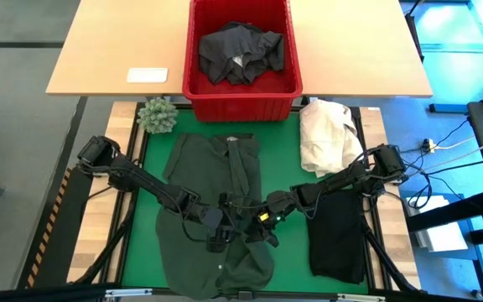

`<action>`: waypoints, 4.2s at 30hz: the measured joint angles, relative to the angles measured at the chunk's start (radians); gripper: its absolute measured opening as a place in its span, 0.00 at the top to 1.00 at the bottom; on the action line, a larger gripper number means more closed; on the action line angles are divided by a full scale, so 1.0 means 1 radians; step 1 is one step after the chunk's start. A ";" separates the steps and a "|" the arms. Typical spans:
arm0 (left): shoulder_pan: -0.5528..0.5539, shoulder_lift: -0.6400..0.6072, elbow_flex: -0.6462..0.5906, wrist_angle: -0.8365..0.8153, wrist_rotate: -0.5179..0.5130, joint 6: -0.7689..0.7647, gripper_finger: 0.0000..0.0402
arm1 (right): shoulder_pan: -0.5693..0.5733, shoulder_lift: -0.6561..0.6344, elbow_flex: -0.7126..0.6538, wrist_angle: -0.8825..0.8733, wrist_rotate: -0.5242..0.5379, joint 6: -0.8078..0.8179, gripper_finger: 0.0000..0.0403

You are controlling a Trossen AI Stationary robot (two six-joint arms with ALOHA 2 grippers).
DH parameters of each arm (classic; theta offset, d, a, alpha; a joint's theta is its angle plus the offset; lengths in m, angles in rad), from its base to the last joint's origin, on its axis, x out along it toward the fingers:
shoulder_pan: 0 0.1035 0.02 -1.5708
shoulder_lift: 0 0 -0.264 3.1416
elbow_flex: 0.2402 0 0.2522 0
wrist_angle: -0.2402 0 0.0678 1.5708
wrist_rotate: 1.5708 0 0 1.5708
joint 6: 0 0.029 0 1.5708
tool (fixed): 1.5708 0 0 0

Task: Fold laundry
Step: Fold the green polo shirt

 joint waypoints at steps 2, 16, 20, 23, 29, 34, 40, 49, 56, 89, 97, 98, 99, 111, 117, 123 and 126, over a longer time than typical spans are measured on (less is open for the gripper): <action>-0.001 0.019 0.000 0.011 0.013 0.000 0.46 | 0.000 0.000 0.000 0.000 0.000 -0.002 0.62; 0.000 0.091 0.000 0.111 0.039 0.008 0.46 | 0.000 0.000 0.000 0.001 -0.003 0.002 0.62; -0.001 0.091 0.000 0.108 0.037 0.024 0.47 | 0.000 0.000 0.000 0.001 -0.003 0.003 0.62; -0.014 0.091 0.000 0.109 0.004 0.062 0.53 | 0.000 0.000 0.000 -0.001 -0.003 0.005 0.62; -0.051 0.091 0.000 0.122 -0.018 0.165 0.73 | 0.000 0.000 0.000 -0.032 0.001 0.028 0.62; -0.069 0.091 0.000 0.121 -0.026 0.182 0.95 | -0.001 0.000 0.000 -0.039 0.003 0.027 0.62; -0.086 0.091 0.000 0.113 -0.018 0.193 0.99 | -0.024 -0.016 -0.001 -0.136 -0.014 0.024 0.62; -0.123 0.091 0.000 -0.044 0.065 0.172 1.00 | -0.039 -0.056 -0.001 -0.279 -0.033 -0.035 0.62; -0.138 0.091 0.000 -0.186 0.081 0.105 1.00 | 0.011 -0.067 -0.001 -0.369 -0.034 -0.085 0.62; -0.081 0.090 0.000 -0.349 0.047 0.000 1.00 | 0.264 -0.045 0.000 -0.364 0.458 -0.082 0.62; -0.081 0.090 0.000 -0.205 0.046 0.035 1.00 | 0.262 0.015 0.000 -0.252 0.439 -0.082 0.62; -0.081 0.090 0.000 -0.199 0.043 0.039 1.00 | 0.262 0.015 0.000 -0.244 0.439 -0.082 0.62; -0.079 0.090 0.000 -0.196 0.041 0.041 1.00 | 0.262 0.015 0.000 -0.236 0.439 -0.082 0.62; -0.073 0.090 0.000 -0.227 0.074 -0.024 1.00 | 0.262 0.014 0.000 -0.092 0.374 -0.086 0.62; -0.072 0.046 0.013 -0.218 0.111 -0.053 0.96 | 0.262 0.014 0.000 -0.093 0.359 -0.089 0.62; -0.072 -0.008 0.065 -0.200 0.066 -0.042 0.82 | 0.262 0.014 0.000 -0.094 0.360 -0.108 0.62; -0.072 -0.005 0.069 -0.170 0.061 -0.022 0.73 | 0.262 0.014 0.000 -0.097 0.360 -0.108 0.62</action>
